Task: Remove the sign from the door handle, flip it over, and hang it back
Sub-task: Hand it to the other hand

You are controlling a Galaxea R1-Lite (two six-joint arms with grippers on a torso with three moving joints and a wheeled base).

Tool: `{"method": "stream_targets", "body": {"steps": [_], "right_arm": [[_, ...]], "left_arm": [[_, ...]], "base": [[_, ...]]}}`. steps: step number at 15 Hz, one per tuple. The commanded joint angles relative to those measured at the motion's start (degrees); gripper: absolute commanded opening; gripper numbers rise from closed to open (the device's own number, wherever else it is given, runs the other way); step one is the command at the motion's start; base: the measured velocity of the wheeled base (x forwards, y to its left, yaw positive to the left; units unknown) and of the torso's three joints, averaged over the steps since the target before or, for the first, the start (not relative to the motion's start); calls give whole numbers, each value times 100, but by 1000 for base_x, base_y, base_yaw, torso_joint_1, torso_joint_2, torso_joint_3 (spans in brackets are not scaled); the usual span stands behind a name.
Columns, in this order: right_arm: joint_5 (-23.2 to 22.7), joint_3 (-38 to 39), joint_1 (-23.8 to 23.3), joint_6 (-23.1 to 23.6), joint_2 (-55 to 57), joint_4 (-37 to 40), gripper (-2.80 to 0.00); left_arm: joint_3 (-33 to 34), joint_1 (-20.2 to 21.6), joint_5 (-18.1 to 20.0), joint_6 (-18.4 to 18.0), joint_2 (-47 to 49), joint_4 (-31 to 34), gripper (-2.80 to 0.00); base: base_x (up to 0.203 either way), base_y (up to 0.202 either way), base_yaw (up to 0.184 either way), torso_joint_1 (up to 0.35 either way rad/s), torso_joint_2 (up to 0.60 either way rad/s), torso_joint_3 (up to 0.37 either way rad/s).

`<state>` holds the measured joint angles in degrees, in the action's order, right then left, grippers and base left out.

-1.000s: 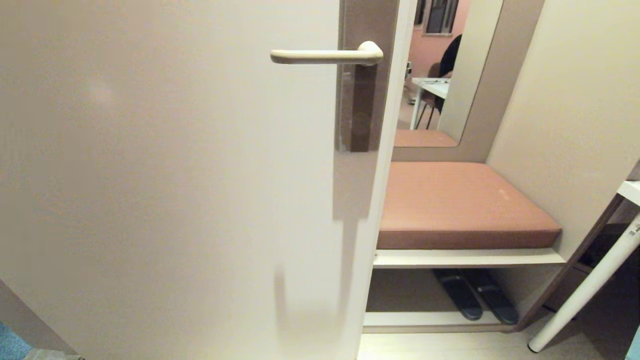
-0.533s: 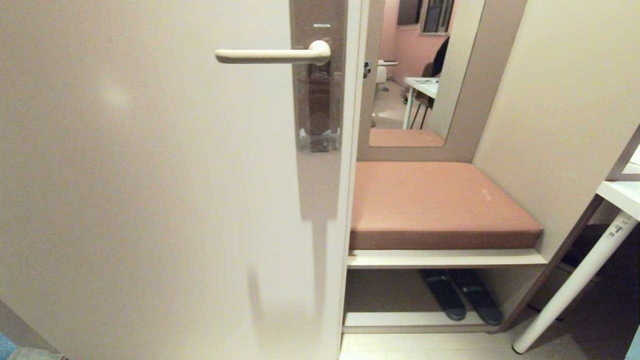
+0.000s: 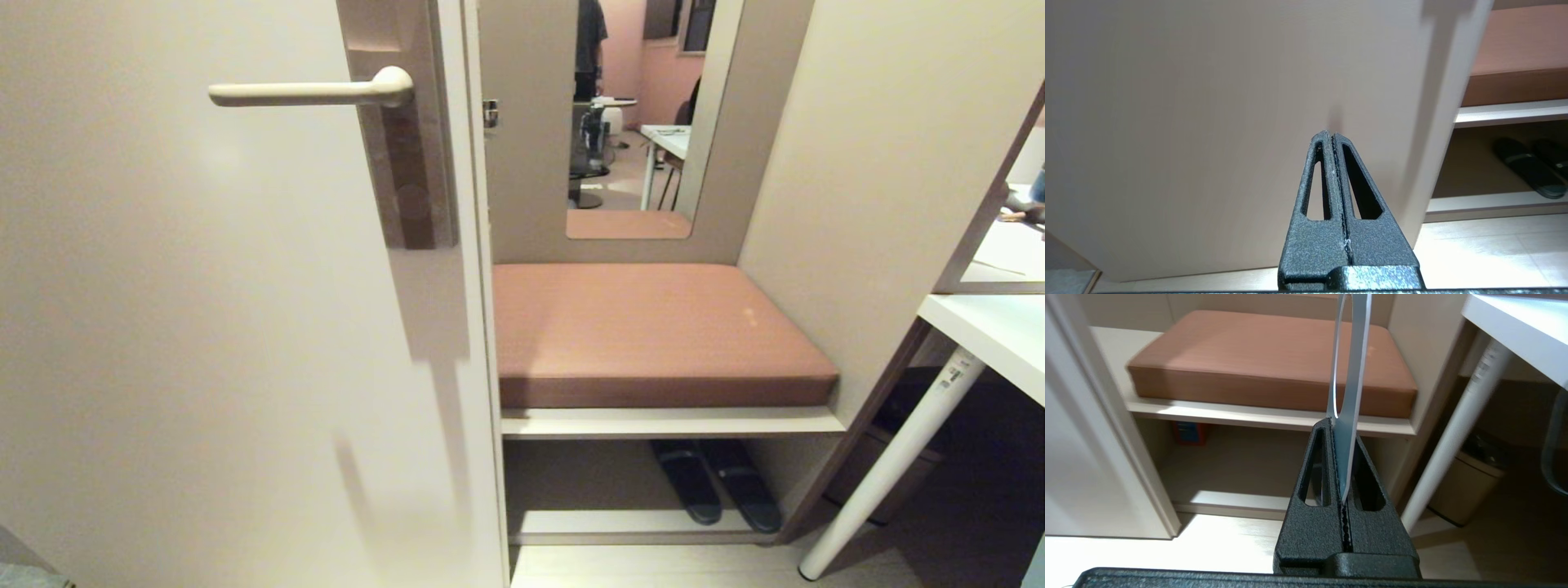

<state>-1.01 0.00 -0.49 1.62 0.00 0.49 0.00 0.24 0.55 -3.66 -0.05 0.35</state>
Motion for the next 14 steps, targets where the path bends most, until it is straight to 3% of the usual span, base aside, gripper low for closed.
{"method": "stream_targets", "body": {"steps": [1, 14], "right_arm": [[-4, 0, -4, 5, 9, -5, -280], [-4, 0, -4, 5, 9, -5, -280]], "left_arm": [[0, 2, -2, 6, 5, 0, -280], [0, 2, -46, 94, 5, 9, -280]], "base": [[0, -87, 2, 0, 0, 5], [0, 0, 0, 0, 0, 0]]}}
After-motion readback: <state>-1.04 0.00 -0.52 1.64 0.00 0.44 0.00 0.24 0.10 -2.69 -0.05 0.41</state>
